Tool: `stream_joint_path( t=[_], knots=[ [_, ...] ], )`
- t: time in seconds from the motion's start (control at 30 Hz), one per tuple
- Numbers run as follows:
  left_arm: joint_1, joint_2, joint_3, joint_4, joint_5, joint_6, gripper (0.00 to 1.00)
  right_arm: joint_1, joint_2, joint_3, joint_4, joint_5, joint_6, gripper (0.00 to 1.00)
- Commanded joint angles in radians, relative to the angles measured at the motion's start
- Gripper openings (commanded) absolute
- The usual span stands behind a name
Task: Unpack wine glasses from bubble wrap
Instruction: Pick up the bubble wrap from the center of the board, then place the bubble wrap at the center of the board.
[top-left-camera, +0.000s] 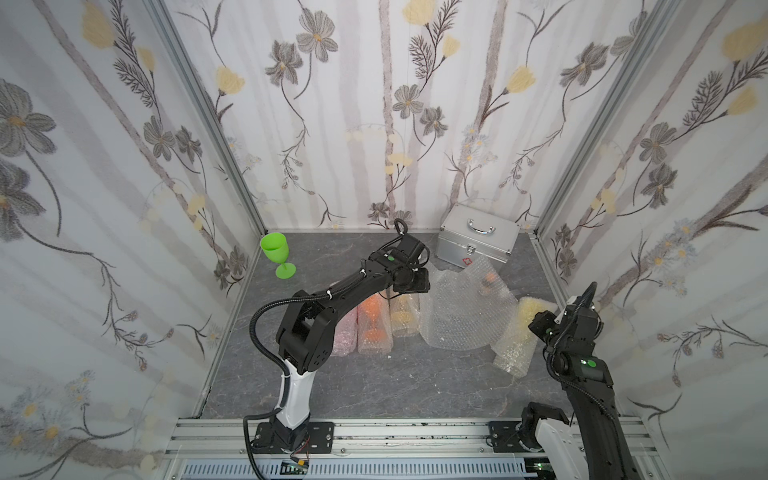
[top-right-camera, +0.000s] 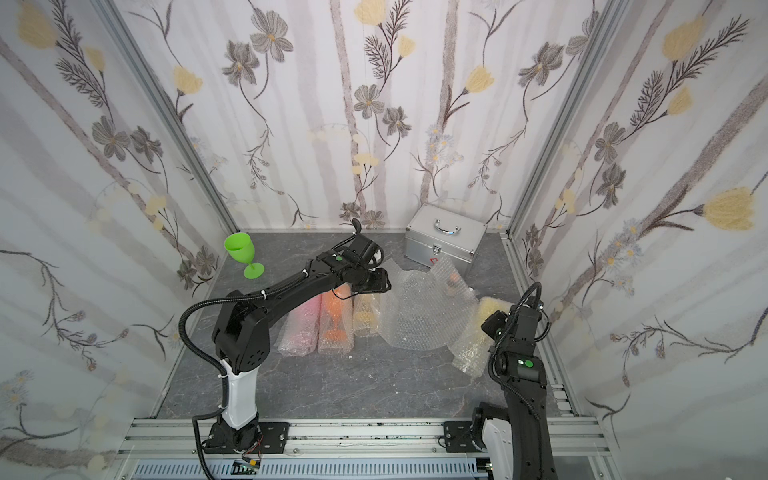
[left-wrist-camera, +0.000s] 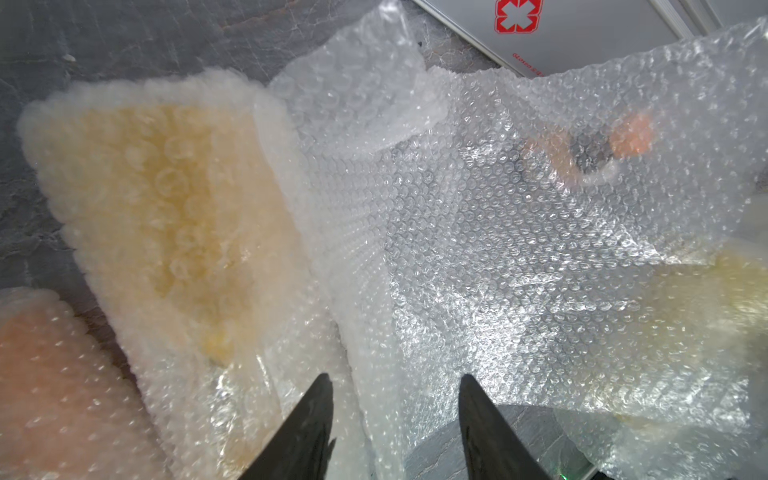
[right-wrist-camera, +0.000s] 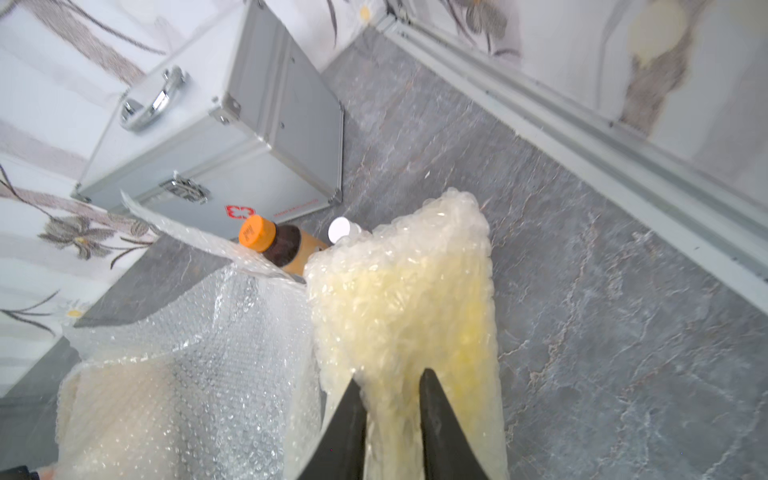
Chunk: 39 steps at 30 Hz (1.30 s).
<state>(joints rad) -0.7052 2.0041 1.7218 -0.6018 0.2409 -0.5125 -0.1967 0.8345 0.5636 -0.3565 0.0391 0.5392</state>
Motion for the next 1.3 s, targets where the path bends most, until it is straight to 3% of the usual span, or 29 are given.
stream_joint_path(
  t=[0.0, 0.13, 0.37, 0.47, 0.63, 0.77, 1.0, 1.27],
  knots=[
    [0.001, 0.004, 0.002, 0.017, 0.006, -0.006, 0.51, 0.0, -0.031, 0.063, -0.031, 0.133, -0.035, 0.24],
    [0.001, 0.017, 0.005, 0.016, 0.01, -0.003, 0.51, 0.0, -0.033, 0.142, -0.066, 0.146, -0.061, 0.23],
    [0.001, 0.022, 0.001, 0.023, 0.014, -0.004, 0.51, 0.003, -0.005, 0.296, -0.113, -0.025, -0.085, 0.21],
    [0.0, 0.027, 0.001, 0.027, 0.017, -0.007, 0.51, 0.016, 0.0, 0.358, -0.125, -0.131, -0.105, 0.2],
    [0.001, 0.028, 0.008, 0.027, 0.02, -0.004, 0.51, 0.068, 0.013, 0.429, -0.106, -0.426, -0.127, 0.21],
    [0.001, 0.022, 0.01, 0.025, 0.018, -0.005, 0.51, 0.173, 0.055, 0.398, -0.045, -0.587, -0.115, 0.21],
    [0.004, -0.022, -0.035, 0.025, -0.001, -0.01, 0.51, 0.392, 0.145, 0.215, 0.169, -0.568, -0.025, 0.21],
    [0.027, -0.121, -0.149, 0.022, -0.057, -0.029, 0.51, 0.499, 0.289, 0.073, 0.322, -0.556, 0.03, 0.21]
  ],
)
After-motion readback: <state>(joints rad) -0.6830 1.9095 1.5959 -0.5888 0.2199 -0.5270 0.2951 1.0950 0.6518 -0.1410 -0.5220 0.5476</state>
